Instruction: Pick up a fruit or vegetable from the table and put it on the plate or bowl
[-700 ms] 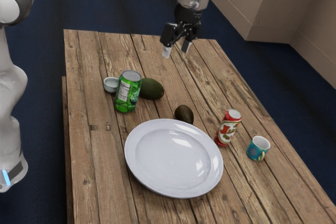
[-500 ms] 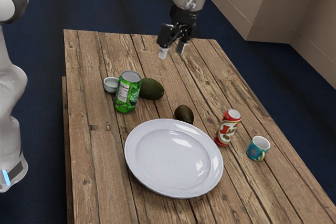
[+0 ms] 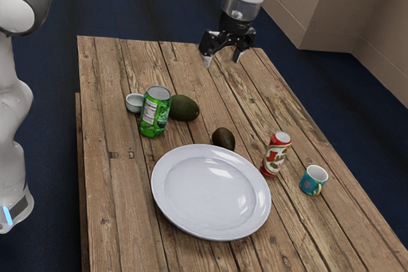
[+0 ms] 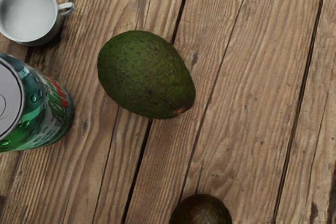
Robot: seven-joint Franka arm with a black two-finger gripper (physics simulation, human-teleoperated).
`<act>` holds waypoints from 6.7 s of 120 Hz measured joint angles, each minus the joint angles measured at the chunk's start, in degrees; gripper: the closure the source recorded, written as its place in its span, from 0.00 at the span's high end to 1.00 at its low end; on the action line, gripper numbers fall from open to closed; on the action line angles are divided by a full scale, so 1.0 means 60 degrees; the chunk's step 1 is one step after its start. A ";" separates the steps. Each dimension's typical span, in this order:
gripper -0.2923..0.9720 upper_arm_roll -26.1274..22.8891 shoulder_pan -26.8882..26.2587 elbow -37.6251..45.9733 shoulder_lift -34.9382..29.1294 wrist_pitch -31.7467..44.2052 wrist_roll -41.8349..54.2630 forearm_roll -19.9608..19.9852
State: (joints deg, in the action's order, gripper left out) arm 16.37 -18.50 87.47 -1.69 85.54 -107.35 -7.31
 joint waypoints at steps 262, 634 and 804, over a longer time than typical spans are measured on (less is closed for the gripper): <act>0.77 -0.0132 -0.0399 0.4198 -0.0141 0.4904 0.7093 0.2165; 0.75 -0.0210 0.0516 0.4206 0.1580 0.6253 0.7316 0.2868; 0.51 -0.2037 -0.0157 0.4141 -0.0212 0.6248 0.5840 0.2113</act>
State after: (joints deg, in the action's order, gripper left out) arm 4.15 -19.45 112.31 -2.97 123.03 -72.31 5.37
